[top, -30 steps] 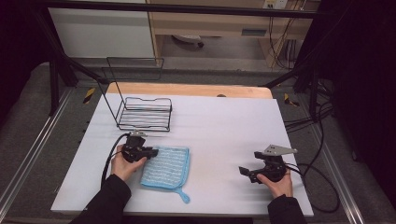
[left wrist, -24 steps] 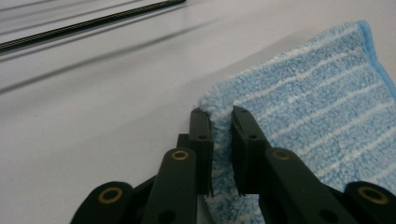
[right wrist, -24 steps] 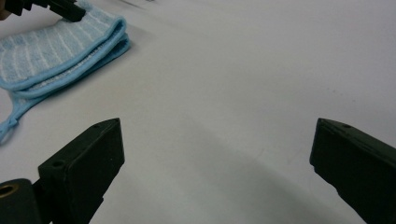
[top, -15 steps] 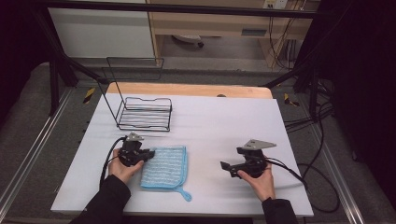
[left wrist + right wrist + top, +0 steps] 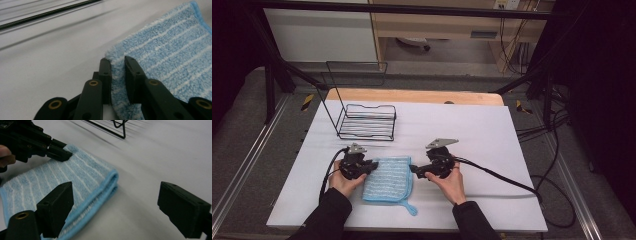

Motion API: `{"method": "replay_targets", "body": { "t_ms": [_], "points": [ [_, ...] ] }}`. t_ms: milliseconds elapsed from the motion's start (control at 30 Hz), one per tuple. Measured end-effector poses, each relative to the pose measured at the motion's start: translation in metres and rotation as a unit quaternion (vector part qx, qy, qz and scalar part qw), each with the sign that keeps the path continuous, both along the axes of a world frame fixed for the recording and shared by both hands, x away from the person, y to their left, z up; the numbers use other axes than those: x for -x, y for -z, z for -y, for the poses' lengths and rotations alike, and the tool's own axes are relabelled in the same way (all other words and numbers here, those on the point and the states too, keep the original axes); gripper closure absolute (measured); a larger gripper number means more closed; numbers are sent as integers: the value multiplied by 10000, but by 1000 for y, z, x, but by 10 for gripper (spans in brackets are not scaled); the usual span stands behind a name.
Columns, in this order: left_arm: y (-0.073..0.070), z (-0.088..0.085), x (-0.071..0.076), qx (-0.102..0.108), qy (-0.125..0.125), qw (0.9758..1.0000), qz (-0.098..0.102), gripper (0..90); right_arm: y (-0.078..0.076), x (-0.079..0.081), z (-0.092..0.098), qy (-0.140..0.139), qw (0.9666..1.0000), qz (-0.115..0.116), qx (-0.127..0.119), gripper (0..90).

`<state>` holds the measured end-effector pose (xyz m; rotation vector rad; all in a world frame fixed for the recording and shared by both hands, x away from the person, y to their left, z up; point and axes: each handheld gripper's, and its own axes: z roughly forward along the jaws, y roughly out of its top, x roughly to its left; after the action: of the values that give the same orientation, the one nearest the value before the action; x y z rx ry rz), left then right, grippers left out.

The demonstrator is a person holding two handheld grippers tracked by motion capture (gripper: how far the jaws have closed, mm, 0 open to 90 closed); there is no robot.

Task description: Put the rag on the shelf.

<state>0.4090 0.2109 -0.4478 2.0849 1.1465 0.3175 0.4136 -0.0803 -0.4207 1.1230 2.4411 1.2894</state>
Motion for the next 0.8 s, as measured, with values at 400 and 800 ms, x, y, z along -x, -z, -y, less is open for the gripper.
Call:
{"method": "replay_targets", "body": {
  "t_ms": [400, 800],
  "points": [
    [0, -1, -1, 39, 49, 10000, -43, 765, 26, -17, -30, 95, 9994, -321, 83, 412],
    [0, -2, -2, 49, 67, 10000, -43, 764, 34, -15, -35, 102, 9988, -477, -20, 557]
  ]
}}
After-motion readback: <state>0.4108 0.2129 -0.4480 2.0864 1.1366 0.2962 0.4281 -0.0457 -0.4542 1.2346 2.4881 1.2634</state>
